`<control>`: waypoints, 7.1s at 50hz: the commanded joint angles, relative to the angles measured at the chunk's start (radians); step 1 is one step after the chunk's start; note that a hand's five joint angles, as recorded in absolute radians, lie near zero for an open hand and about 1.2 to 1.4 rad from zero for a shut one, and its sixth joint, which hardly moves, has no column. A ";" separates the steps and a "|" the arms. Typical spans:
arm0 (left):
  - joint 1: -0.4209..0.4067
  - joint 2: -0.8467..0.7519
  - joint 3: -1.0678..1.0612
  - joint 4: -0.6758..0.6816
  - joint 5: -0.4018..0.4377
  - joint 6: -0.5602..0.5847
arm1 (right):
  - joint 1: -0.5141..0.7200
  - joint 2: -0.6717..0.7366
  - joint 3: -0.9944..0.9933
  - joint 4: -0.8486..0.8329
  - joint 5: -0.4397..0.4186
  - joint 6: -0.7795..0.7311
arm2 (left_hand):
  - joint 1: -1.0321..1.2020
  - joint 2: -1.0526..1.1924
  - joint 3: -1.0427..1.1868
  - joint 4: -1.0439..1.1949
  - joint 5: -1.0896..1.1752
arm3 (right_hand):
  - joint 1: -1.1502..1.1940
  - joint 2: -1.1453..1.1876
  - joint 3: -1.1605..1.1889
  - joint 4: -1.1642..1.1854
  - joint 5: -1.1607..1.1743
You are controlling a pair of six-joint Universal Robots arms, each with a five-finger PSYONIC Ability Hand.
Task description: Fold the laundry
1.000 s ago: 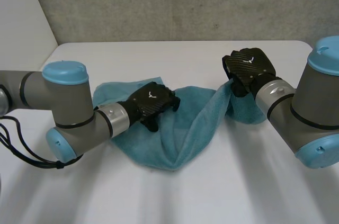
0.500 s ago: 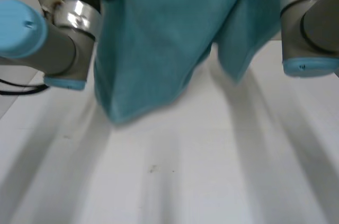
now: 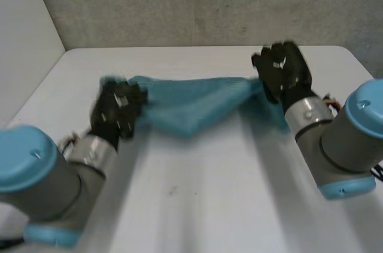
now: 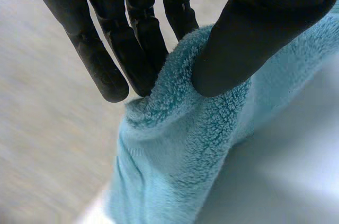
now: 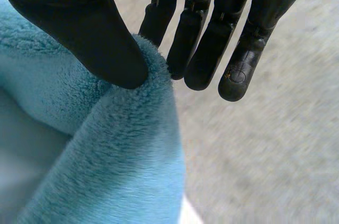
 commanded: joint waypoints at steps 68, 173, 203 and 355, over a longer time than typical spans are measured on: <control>0.145 -0.476 0.696 -0.681 0.415 0.359 | -0.056 0.065 0.053 0.040 0.001 -0.078 | -0.579 -0.665 -0.657 -0.659 -0.607 | 0.429 0.213 0.208 0.203 0.240; 0.487 0.292 -0.027 -0.665 0.077 0.404 | -0.174 -0.119 -0.081 0.996 0.009 -0.337 | 0.281 0.195 0.202 0.201 0.252 | 0.429 0.213 0.208 0.203 0.240; 0.371 -0.116 0.987 -0.067 0.017 -0.053 | -0.090 0.047 -0.876 0.158 0.208 -0.173 | 0.281 0.195 0.202 0.201 0.252 | 0.429 0.213 0.208 0.203 0.240; 0.391 -0.174 1.038 -0.083 -0.007 -0.010 | -0.213 0.277 -1.167 0.409 0.179 -0.213 | 0.281 0.195 0.202 0.201 0.252 | 0.429 0.213 0.208 0.203 0.240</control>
